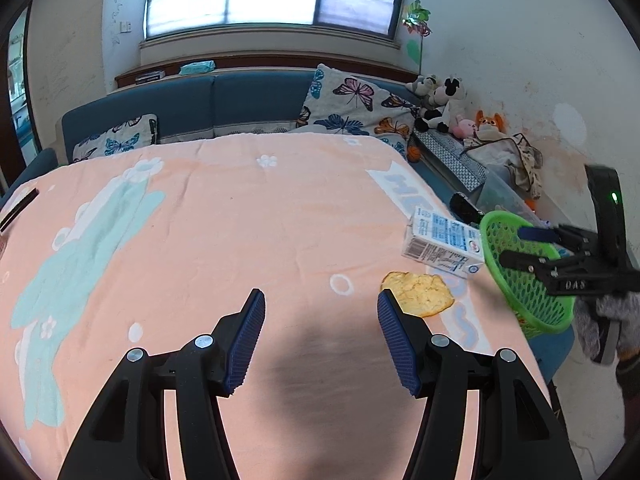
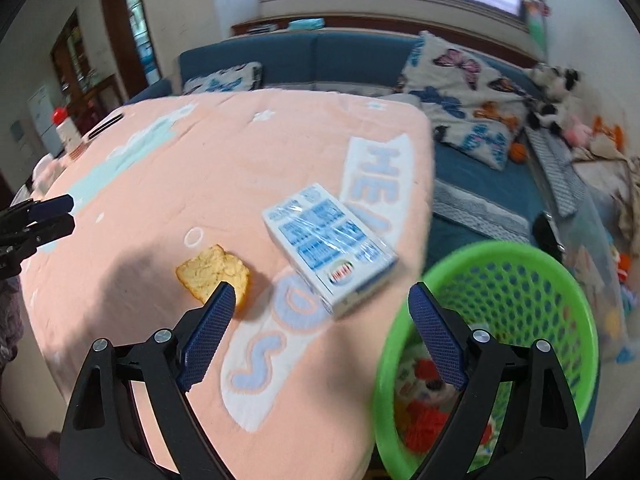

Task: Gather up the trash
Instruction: 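Move both grippers back to the table and grasp the milk carton with the right gripper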

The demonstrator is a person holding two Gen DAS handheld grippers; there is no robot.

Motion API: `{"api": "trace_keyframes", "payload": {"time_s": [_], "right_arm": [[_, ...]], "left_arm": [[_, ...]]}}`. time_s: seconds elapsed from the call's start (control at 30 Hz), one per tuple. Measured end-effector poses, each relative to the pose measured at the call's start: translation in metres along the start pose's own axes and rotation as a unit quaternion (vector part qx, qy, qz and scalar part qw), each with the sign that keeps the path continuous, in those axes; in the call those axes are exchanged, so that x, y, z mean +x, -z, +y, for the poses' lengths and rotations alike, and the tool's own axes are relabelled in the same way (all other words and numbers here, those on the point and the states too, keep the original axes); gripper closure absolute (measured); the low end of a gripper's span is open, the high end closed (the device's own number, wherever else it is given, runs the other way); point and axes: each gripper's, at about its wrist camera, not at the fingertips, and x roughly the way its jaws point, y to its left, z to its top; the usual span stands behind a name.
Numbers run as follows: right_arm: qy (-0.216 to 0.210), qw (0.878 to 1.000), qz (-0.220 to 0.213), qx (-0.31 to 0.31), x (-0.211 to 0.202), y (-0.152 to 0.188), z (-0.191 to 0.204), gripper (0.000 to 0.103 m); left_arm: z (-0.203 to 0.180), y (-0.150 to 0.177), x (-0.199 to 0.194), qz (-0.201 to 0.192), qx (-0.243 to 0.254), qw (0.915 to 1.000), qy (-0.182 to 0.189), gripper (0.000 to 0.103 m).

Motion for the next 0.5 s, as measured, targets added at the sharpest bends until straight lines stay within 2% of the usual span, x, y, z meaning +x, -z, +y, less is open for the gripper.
{"api": "trace_keyframes", "payload": {"time_s": [0.17,0.5], "right_arm": [[-0.003,0.998,0.016,-0.059,0.024,-0.015,0.006,0.017],[-0.029,0.991,0.062,-0.118,0.075,-0.033,0.003,0.017]], "left_arm": [[0.007,0.004,0.005,0.009,-0.008,0.9999,0.000,0.046],[0.016,0.011,0.019,0.026,-0.011,0.9996,0.005,0.048]]}}
